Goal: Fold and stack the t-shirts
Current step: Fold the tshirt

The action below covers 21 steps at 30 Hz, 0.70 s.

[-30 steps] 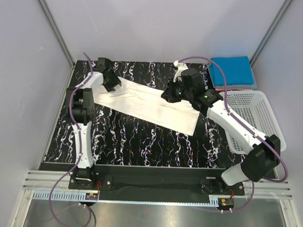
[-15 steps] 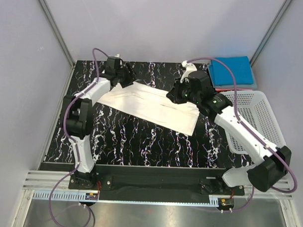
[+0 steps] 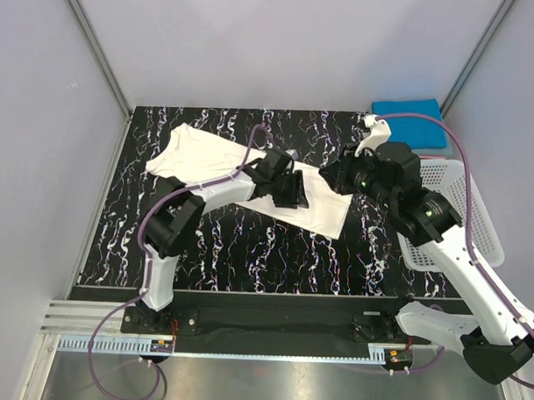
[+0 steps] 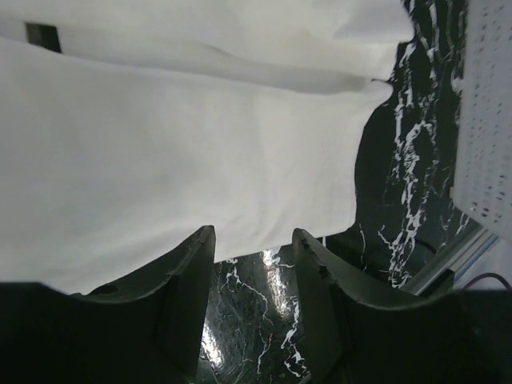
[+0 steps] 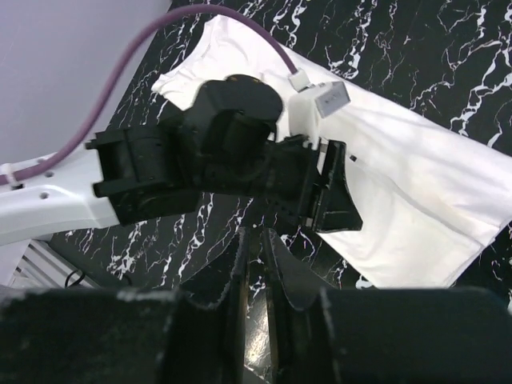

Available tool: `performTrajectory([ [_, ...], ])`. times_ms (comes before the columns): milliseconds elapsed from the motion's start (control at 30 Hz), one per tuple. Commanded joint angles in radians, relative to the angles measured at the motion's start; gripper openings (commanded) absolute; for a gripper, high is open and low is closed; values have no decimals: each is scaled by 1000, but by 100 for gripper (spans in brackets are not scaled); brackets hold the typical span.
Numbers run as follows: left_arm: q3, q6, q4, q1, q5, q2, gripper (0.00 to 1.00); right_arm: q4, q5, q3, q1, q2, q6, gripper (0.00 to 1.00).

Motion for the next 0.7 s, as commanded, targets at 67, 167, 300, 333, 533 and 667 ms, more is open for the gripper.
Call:
performTrajectory([
  [67,65,-11,-107,-29,-84,92,48,-51,20,-27,-2,-59,36,19],
  [167,38,-15,-130,-42,-113,100,47,-65,38,-41,-2,-78,40,19],
  [300,2,-22,-146,-49,-126,88,46,-52,45,-73,-2,-98,50,19],
  [333,-4,-22,-156,-51,-135,86,46,-56,45,-76,0,-99,56,19],
  [533,-172,-71,-241,-69,-242,-28,47,-68,69,-70,-2,-107,25,20],
  [667,-320,-135,-215,-78,-276,-208,48,-92,100,-53,-2,-66,-1,22],
])
